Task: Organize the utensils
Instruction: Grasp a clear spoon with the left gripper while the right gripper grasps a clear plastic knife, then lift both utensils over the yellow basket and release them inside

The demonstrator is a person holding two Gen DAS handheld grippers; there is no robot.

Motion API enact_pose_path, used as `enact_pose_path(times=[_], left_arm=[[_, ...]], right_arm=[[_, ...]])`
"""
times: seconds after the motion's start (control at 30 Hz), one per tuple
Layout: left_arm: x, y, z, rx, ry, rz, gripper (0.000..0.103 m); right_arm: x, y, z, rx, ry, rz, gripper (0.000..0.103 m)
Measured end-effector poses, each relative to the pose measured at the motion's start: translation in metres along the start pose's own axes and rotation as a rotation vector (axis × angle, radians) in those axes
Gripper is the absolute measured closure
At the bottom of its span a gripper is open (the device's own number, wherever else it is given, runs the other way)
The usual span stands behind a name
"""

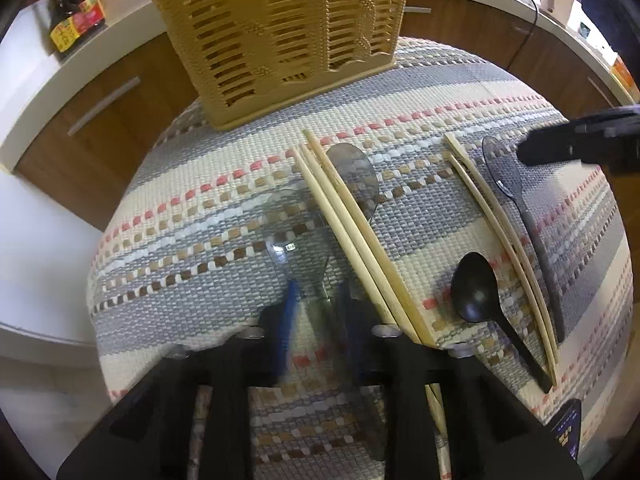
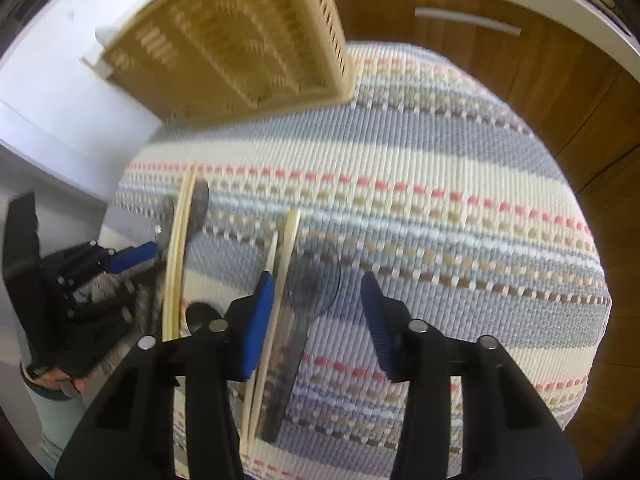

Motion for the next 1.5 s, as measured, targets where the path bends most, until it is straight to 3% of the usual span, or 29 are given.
enact_pose_path(times=[0.13,0.23,0.5,0.63,0.83,0.9,0.97,1.2,1.37,1.5], left_arm=[[-0.005,0.012,0.0,-0.045,-0.031,-0.01,0.093],[-0.011,0.023,-0.002,-0.092,-0.072,-0.022,0.093],[-0.034,0.037,-0.002,-0.12,-0.156,-0.062,0.093],[-0.051,0.032,-0.003,-0.138,-0.233,-0.07,0.093],[-0.094,0.03,0.009,-0.175,-0.418,-0.104,0.093],[-0.112,0.03,0.017,-0.186,-0.485,-0.122,0.093],[-0.129,0.031,0.026,-0.191,-0.546,-0.134,0.093],[-0.17,0.031,0.072,-0.188,-0.733,-0.134,0.093],[-0.192,0.044,0.104,-0.205,-0.873,-0.094,0.093],[-0.198,0.056,0.123,-0.224,-0.972,-0.095,0.093]], right_arm=[[0.015,0.01,-0.011,-0.028,0.082,0.003,0.062],[0.022,0.018,-0.017,-0.046,0.104,-0.017,0.071],[0.033,0.041,-0.016,-0.08,0.114,-0.11,0.093],[0.034,0.045,-0.02,-0.063,0.102,-0.074,0.094],[0.004,0.037,-0.019,-0.058,-0.004,0.007,0.095],[-0.014,0.036,-0.01,-0.058,-0.062,0.046,0.102],[-0.03,0.039,-0.003,-0.061,-0.119,0.069,0.102],[-0.085,0.04,0.033,-0.072,-0.321,0.142,0.102],[-0.125,0.038,0.069,-0.06,-0.459,0.19,0.102],[-0.152,0.032,0.101,-0.003,-0.546,0.274,0.102]])
Point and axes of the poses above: each gripper's, at about its wrist camera, not at the fingertips, and x roughly the way its jaws point, y to its left, z to its top, the point moved 2 cm from there along x, roughly the way its jaws point, and after that the axes turned 5 degrees about -z, right-handed, at the moved point
